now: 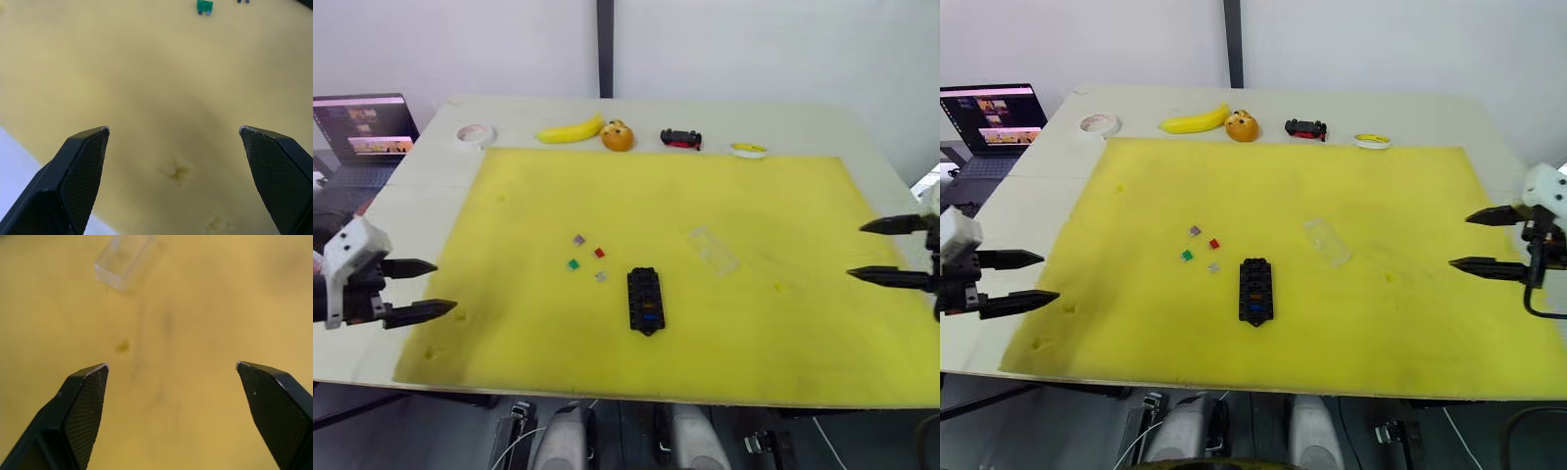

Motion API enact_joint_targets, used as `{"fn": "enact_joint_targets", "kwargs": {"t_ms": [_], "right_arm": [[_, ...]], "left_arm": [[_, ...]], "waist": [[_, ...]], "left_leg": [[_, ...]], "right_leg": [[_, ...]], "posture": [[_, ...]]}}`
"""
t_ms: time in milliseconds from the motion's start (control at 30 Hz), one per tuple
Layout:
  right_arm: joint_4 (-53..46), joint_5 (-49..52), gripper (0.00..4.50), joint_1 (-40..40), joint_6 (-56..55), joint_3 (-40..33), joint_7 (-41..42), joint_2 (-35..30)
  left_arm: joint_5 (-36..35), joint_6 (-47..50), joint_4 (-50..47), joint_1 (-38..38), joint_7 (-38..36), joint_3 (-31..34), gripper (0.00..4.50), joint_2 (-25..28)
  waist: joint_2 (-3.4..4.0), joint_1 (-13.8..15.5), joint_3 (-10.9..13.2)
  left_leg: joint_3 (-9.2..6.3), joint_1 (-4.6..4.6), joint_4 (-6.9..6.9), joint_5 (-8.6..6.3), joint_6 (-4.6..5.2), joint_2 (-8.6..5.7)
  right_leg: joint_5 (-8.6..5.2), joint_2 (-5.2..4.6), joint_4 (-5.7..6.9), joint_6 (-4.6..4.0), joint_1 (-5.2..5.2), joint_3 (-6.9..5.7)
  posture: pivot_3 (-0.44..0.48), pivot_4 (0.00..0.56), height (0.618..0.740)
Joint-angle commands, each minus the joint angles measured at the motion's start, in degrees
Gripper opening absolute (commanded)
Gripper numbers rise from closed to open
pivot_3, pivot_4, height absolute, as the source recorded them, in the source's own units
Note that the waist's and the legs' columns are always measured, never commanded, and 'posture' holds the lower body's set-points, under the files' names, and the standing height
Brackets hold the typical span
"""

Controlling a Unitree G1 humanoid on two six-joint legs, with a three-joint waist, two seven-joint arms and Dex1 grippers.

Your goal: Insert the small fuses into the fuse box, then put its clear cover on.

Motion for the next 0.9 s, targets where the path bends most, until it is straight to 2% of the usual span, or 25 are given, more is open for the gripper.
{"fn": "enact_joint_targets", "kwargs": {"t_ms": [33,200,333,467,533,633,733,800,900], "right_arm": [[-1.54,1.76,4.45,-1.99,0.10,-1.84,-0.17,0.19],[-8.26,4.35,4.45,-8.59,3.40,3.71,-2.59,4.71],[-16.67,5.39,4.45,-16.96,7.57,11.09,-8.40,13.26],[-23.69,6.56,4.45,-22.50,11.86,18.01,-11.24,20.69],[-27.20,7.52,4.45,-24.35,14.48,20.78,-13.07,24.07],[-30.85,8.27,4.45,-26.91,18.93,24.47,-16.02,28.06],[-33.86,7.79,4.45,-27.79,21.68,27.28,-18.25,30.15],[-35.11,7.47,4.45,-28.20,22.89,28.70,-19.50,31.04],[-36.49,6.72,4.45,-28.67,24.28,30.44,-20.71,31.34]], "left_arm": [[-0.57,-0.60,-1.02,-2.35,0.45,0.48,4.50,0.35],[-2.37,0.73,-3.58,-8.82,3.07,-5.62,4.50,-2.46],[-2.05,3.32,-3.33,-17.32,6.93,-13.77,4.50,-6.90],[-7.05,13.99,-6.19,-21.51,13.39,-16.73,4.50,-12.77],[-13.99,23.20,-8.80,-22.49,17.58,-14.72,4.50,-16.28],[-24.99,39.40,-7.73,-25.96,26.70,-8.10,4.50,-22.13],[-30.96,52.09,-4.89,-29.09,35.20,-1.21,4.50,-27.93],[-34.70,57.03,-1.45,-30.74,41.08,2.88,4.50,-31.30],[-42.48,57.99,3.80,-30.86,49.97,5.04,4.50,-32.77]], "waist": [[0.03,-0.04,0.02],[0.09,-0.22,0.01],[0.08,-0.10,0.02],[0.07,0.01,0.02],[0.03,0.01,0.03],[0.00,0.11,0.03],[-0.06,0.21,0.00],[-0.08,0.12,-0.01],[-0.09,0.00,-0.01]], "left_leg": [[0.00,0.00,0.00,0.00,0.00,0.00],[0.04,0.01,-0.02,0.00,0.00,0.02],[0.03,0.01,-0.01,0.01,-0.01,0.00],[0.00,-0.06,0.01,0.01,-0.01,-0.04],[-0.05,-0.17,0.03,0.01,-0.01,-0.04],[-0.14,-0.28,0.12,0.01,-0.01,-0.04],[-0.30,-0.32,0.18,0.05,-0.05,-0.05],[-0.32,-0.29,0.18,0.04,-0.05,-0.08],[-0.32,-0.24,0.17,0.06,-0.07,-0.08]], "right_leg": [[0.00,0.00,0.02,0.00,-0.02,0.01],[0.01,0.03,0.06,0.02,-0.03,0.05],[0.13,0.05,0.11,0.21,-0.04,0.07],[0.15,0.08,0.13,0.25,-0.05,0.07],[0.15,0.07,0.12,0.26,-0.09,0.07],[0.16,0.06,0.14,0.27,-0.12,0.06],[0.18,0.06,0.19,0.31,-0.10,0.00],[0.18,0.05,0.19,0.31,-0.06,-0.01],[0.18,0.05,0.21,0.31,-0.04,-0.01]], "posture": [[0.000,0.150,0.737],[0.000,0.150,0.737],[0.000,0.150,0.737],[0.000,0.150,0.737],[0.000,0.150,0.737],[0.000,0.150,0.737],[0.000,0.150,0.737],[0.000,0.150,0.737],[0.000,0.150,0.737]]}}
